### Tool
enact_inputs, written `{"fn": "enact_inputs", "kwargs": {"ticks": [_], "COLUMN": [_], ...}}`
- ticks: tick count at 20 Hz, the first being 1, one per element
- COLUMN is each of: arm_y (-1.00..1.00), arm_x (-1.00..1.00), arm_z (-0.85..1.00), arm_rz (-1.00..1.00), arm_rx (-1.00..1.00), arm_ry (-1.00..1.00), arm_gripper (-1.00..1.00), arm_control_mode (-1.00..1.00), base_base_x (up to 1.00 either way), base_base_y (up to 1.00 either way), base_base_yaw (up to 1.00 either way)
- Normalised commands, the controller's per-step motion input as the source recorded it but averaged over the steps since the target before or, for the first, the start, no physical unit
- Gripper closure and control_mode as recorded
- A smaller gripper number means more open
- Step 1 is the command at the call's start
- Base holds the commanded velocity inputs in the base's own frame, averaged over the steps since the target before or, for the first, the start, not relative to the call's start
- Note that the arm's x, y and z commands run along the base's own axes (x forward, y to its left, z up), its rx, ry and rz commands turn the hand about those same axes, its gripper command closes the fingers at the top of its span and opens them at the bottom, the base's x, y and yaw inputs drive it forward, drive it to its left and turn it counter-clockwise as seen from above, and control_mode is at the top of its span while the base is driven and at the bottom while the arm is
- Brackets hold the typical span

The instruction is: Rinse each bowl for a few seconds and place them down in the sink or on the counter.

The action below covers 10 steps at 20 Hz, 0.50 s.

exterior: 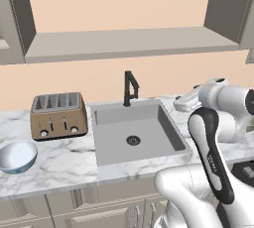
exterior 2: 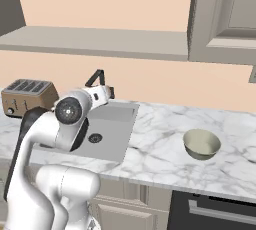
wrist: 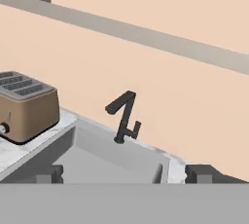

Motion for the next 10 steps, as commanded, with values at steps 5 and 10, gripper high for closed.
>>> {"fn": "enact_inputs", "kwargs": {"ticks": [5, 10], "arm_y": [-0.09, 0.0], "arm_x": [0.3, 0.5], "arm_z": [-0.36, -0.31], "arm_rz": [0.06, 0.0], "arm_rx": [0.0, 0.02], "arm_ry": [-0.15, -0.06], "arm_gripper": [-1.0, -1.0], "arm_control_mode": [-1.0, -1.0], "base_base_x": [0.0, 0.0], "base_base_y": [0.0, 0.0], "base_base_yaw": [0.0, 0.0]}}
